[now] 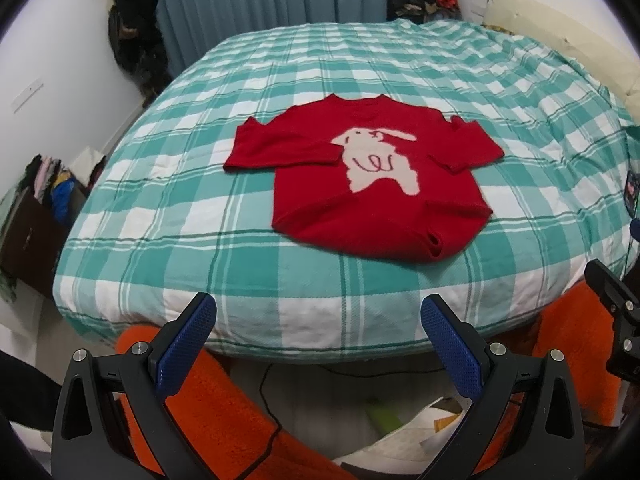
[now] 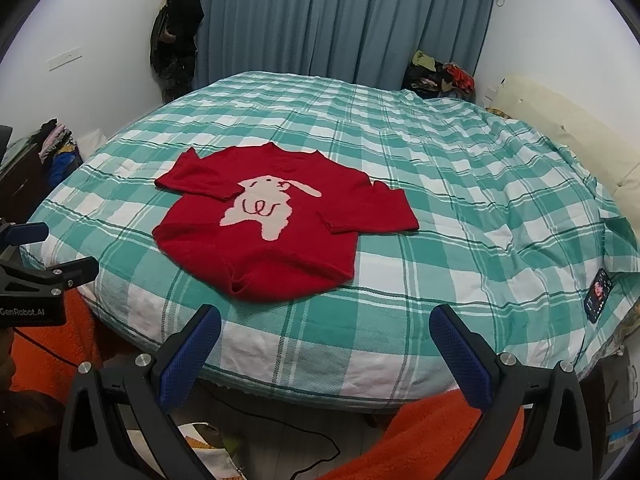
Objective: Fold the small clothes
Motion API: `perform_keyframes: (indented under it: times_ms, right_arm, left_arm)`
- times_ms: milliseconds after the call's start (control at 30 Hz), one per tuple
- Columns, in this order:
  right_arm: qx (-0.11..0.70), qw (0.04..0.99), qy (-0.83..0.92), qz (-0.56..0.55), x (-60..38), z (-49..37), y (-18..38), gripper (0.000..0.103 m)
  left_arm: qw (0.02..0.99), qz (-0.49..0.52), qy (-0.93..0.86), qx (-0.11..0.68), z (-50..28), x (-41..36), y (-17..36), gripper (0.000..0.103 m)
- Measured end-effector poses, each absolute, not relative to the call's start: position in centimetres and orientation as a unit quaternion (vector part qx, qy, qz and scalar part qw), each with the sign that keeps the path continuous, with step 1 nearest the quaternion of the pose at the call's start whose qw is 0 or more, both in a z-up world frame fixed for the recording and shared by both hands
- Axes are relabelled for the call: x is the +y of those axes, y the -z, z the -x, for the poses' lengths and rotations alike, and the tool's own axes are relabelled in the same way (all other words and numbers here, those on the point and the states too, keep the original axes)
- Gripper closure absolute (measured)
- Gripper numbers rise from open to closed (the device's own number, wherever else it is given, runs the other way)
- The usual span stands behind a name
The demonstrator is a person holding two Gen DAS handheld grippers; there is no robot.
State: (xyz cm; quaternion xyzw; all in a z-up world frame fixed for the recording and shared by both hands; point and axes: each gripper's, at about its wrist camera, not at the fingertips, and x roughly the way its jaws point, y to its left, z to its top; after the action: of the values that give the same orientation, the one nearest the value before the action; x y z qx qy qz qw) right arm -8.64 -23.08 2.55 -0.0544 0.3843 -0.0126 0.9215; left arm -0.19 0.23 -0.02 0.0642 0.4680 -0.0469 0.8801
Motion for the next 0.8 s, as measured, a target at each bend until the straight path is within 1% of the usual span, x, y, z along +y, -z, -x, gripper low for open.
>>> perform_keyframes:
  times_ms: [733,800]
  right_arm:
    - [0.401,0.914,-0.004,0.057,-22.3,8.1,-1.4,0.0]
    - [0.391,0.918,-0.02,0.064,-22.5,7.3,-1.2,0.0]
  left_arm:
    - [0.878,-0.062,0.039,0.473,0.3,0.3,0.8,0.001]
    - [0.878,-0.061,0.037,0.474,0.2,0.5,0.7,0.001]
